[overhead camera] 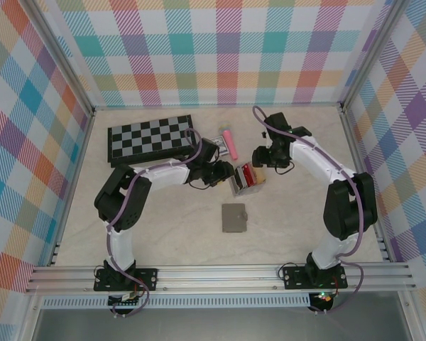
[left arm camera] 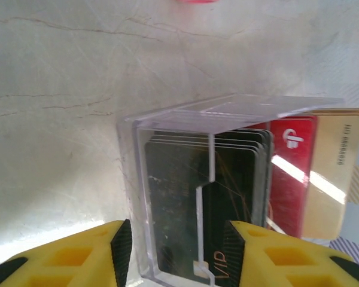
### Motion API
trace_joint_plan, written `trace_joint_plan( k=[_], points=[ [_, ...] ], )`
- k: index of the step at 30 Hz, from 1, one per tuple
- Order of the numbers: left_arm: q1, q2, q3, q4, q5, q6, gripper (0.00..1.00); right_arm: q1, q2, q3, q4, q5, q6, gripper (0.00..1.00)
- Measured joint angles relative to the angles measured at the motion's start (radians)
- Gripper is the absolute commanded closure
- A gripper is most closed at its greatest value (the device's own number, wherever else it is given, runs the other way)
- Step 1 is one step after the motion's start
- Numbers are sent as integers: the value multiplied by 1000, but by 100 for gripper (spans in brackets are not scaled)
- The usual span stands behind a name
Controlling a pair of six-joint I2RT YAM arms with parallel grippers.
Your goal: Put the credit cards into the card holder
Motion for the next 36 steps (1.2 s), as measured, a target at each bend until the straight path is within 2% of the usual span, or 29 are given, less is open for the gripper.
trace_joint_plan(
  k=[8,15,29,36],
  points=[
    [-1,43,18,4,23,-6,49,0,11,0,-11,6,0,37],
    [-1,84,47,4,37,-14,59,1,21,0,-20,14,-4,36],
    [-3,89,61,-7,38,5,62,34,134,19,-66,70,-45,33],
    [-4,90,68,-17,38,8,64,45,143,34,-75,123,-48,33]
  ],
)
